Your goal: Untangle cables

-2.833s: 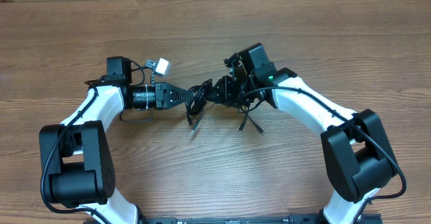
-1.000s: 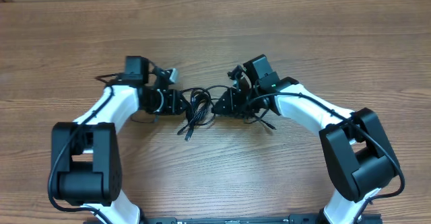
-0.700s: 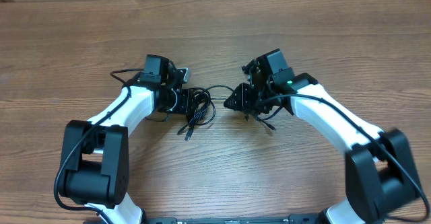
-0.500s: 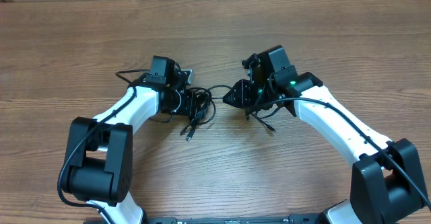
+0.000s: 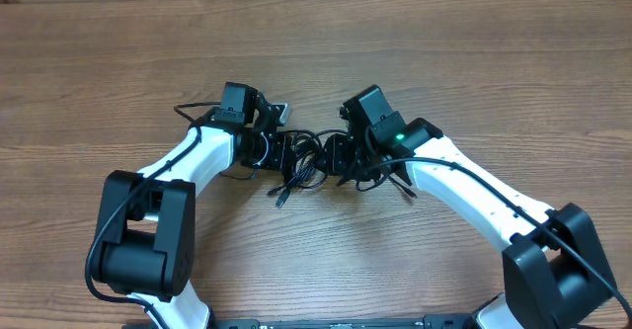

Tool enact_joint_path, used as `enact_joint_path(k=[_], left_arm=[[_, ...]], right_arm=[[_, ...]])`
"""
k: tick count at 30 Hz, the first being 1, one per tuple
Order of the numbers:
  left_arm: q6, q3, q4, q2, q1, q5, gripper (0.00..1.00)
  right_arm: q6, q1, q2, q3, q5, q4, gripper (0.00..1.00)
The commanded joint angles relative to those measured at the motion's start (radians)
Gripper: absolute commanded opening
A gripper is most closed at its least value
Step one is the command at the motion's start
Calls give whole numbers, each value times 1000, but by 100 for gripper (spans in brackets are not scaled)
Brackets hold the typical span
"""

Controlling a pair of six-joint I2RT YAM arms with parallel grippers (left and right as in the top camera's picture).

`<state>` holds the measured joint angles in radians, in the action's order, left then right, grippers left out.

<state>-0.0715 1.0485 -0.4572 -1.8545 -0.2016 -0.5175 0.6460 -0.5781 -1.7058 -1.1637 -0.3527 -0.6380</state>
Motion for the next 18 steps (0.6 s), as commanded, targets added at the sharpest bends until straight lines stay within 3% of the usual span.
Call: enact_joint_path(k=[1, 12, 18], left_arm=[[16, 8, -8, -17, 18, -19, 4], [69, 15, -17, -2, 18, -132, 4], [72, 25, -69, 63, 18, -58, 4]], right_arm=[[58, -21, -29, -14, 45, 16, 48], [121, -69, -122, -14, 46, 69, 49], [218, -68, -169, -11, 80, 54, 13]])
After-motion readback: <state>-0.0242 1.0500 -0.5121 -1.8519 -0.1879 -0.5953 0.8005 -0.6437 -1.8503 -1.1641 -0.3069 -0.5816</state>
